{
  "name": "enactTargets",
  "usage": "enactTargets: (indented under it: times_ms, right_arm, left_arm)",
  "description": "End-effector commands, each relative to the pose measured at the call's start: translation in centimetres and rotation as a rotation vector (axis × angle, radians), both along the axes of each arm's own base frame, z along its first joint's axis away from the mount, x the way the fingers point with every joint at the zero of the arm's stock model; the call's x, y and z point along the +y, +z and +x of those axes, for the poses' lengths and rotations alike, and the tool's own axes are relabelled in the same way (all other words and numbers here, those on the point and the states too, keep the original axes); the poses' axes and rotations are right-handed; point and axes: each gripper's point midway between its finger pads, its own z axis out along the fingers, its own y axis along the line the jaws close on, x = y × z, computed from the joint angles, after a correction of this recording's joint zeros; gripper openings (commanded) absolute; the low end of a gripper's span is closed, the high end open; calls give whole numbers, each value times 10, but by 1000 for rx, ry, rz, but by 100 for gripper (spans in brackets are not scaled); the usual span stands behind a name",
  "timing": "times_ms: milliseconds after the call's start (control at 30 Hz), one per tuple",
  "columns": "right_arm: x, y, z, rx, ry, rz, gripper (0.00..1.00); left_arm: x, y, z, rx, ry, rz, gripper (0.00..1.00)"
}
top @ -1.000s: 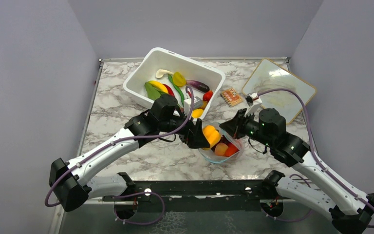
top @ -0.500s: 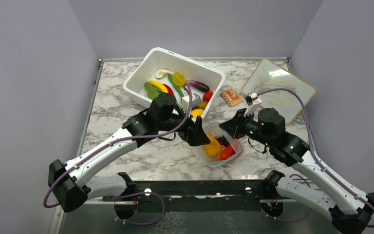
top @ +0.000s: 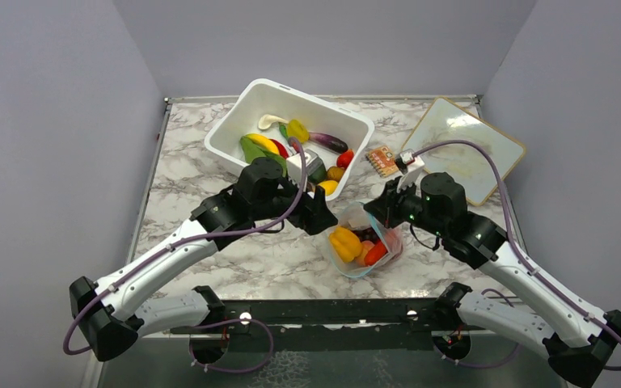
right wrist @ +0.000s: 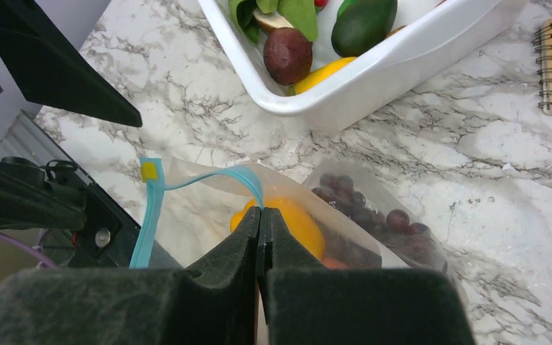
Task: Place the food in the zip-top bag and seal the zipper
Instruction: Place the fake vegetable in the zipper food storage bag, then pick up the fake fruit from the bin.
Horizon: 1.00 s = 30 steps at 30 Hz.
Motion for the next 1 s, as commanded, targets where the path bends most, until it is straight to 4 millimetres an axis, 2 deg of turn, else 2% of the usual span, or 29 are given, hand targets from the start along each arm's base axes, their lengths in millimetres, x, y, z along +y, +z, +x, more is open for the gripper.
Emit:
enactTargets:
  times_ms: [0,133,333,600,733,800,967]
  right_arm:
    - [-2,10,-4,-54,61,-52,1]
    - [1,11,-10,-54,98,-43,1]
    - [5,10,-17,-27,126,-21,1]
    - [4,10,-22,-5,129,-9,1]
    - [6,10,-28,10,160,-5,2]
    - [8,10,-32,26,186,-18,11]
    - [6,0,-36,75,219,-91,42]
  left_arm:
    - [-5,-19,2,-1,-32,45,70]
    - [-13,-31,6,-22,-74,68,60]
    - [-25,-36,14,-45,-109,69,40]
    - [-31,-40,17,-52,-119,63,24]
    - [-31,-41,18,-55,-115,60,2]
    - [-32,-40,19,-59,-115,56,0]
    - [-33,-39,20,-67,-115,54,0]
